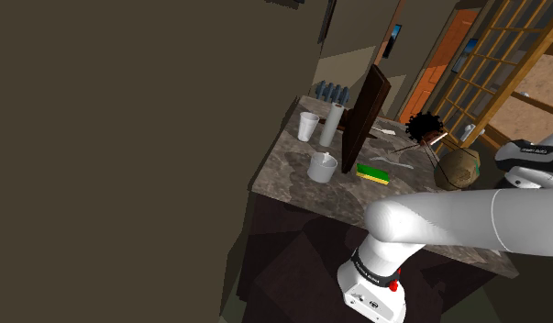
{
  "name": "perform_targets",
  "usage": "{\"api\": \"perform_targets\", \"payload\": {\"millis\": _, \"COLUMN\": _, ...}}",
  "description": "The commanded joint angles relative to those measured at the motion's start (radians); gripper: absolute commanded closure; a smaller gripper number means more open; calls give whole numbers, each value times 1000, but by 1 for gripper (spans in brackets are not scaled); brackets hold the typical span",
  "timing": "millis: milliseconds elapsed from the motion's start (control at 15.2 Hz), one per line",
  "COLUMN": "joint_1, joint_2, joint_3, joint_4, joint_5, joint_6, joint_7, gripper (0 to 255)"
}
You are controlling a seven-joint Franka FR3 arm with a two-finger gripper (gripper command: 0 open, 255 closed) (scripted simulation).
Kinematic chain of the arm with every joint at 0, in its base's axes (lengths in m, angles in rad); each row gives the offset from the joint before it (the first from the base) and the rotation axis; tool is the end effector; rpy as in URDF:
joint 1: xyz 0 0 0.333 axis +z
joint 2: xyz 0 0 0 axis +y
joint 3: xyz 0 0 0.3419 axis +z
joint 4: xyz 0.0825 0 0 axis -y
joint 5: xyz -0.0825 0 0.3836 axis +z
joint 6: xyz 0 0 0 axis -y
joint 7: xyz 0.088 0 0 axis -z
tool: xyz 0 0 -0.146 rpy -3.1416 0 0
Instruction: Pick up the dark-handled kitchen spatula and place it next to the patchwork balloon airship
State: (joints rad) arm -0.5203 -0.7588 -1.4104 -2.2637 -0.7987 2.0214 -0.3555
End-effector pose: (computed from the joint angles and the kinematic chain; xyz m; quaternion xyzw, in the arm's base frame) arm -0.2528 -0.4348 0.3564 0.8420 -0.5384 0.0280 0.0176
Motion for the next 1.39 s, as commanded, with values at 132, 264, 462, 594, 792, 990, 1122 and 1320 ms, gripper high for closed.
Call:
{"api": "perform_targets", "payload": {"millis": 132, "joint_1": 22, "joint_2": 2, "joint_3": -50, "joint_4": -22, "joint_5": -27, "joint_6": 44, "joint_7": 11, "gripper": 255}}
{"api": "perform_targets", "payload": {"millis": 264, "joint_1": 30, "joint_2": 2, "joint_3": -65, "joint_4": -27, "joint_5": -35, "joint_6": 56, "joint_7": 14, "gripper": 255}}
{"api": "perform_targets", "payload": {"millis": 462, "joint_1": 30, "joint_2": 2, "joint_3": -65, "joint_4": -27, "joint_5": -35, "joint_6": 56, "joint_7": 14, "gripper": 255}}
{"api": "perform_targets", "payload": {"millis": 594, "joint_1": 30, "joint_2": 2, "joint_3": -65, "joint_4": -27, "joint_5": -35, "joint_6": 56, "joint_7": 14, "gripper": 255}}
{"api": "perform_targets", "payload": {"millis": 792, "joint_1": 30, "joint_2": 2, "joint_3": -65, "joint_4": -27, "joint_5": -35, "joint_6": 56, "joint_7": 14, "gripper": 0}}
{"api": "perform_targets", "payload": {"millis": 990, "joint_1": 30, "joint_2": 2, "joint_3": -65, "joint_4": -27, "joint_5": -35, "joint_6": 56, "joint_7": 14, "gripper": 0}}
{"api": "perform_targets", "payload": {"millis": 1122, "joint_1": 30, "joint_2": 2, "joint_3": -65, "joint_4": -27, "joint_5": -35, "joint_6": 56, "joint_7": 14, "gripper": 0}}
{"api": "perform_targets", "payload": {"millis": 1320, "joint_1": -27, "joint_2": -3, "joint_3": 39, "joint_4": 8, "joint_5": 17, "joint_6": -29, "joint_7": -10, "gripper": 0}}
